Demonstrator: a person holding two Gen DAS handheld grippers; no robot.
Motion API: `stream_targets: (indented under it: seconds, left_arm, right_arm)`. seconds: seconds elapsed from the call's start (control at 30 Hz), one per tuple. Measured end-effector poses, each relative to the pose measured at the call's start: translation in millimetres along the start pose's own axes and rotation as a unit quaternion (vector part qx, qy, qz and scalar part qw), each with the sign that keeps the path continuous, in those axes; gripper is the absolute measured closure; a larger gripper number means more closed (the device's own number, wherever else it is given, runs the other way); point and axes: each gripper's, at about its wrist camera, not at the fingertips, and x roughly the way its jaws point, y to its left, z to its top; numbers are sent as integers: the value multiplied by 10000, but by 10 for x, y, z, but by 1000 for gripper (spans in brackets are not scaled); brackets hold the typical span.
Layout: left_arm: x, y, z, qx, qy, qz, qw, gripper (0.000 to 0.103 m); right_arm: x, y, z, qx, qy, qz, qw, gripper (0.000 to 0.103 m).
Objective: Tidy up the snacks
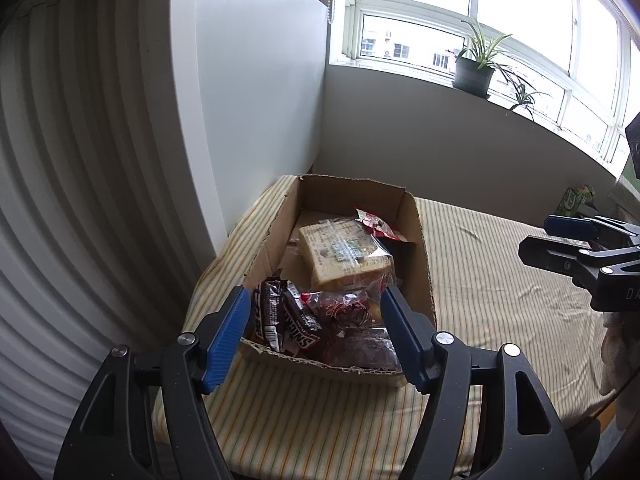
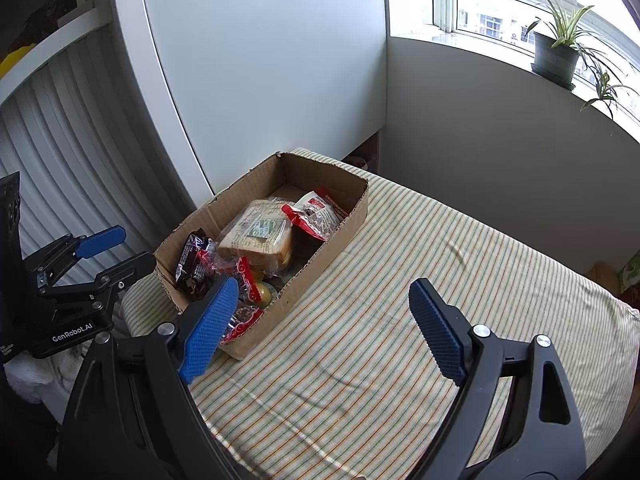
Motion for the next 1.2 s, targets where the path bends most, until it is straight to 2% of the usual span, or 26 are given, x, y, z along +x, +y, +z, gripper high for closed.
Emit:
stream_targets:
  seconds: [0.03,0.2,0.37,0.43,0.77,1.2]
  left_arm:
    - [-25,-6,-26,-13,-24,4,10000,31]
    - [-90,-40,-110,-54,-51,21,10000,31]
    - [-183,-73,-184,-70,-115,176,9998,30]
    - [-203,-70,-225,-102,-119,270,9995,22]
    - [-260,-64,-369,-255,-55,380,9989,22]
    - [-299,-107,-370,-232,-89,418,9988,22]
  right_arm:
    - [-37,-4,-26,9,-26,-5,10000,13]
    - [-168,32,-121,10,-130,-5,9999,13]
    - [-213,106,-232,-130,-221,-296,9992,13]
    - [-229,118,-313,-85,-238,-277,9993,13]
    - [-271,94,-605,172,-209,-430,9987,13]
    - [-317,120,-618,160,-281,-533,9981,13]
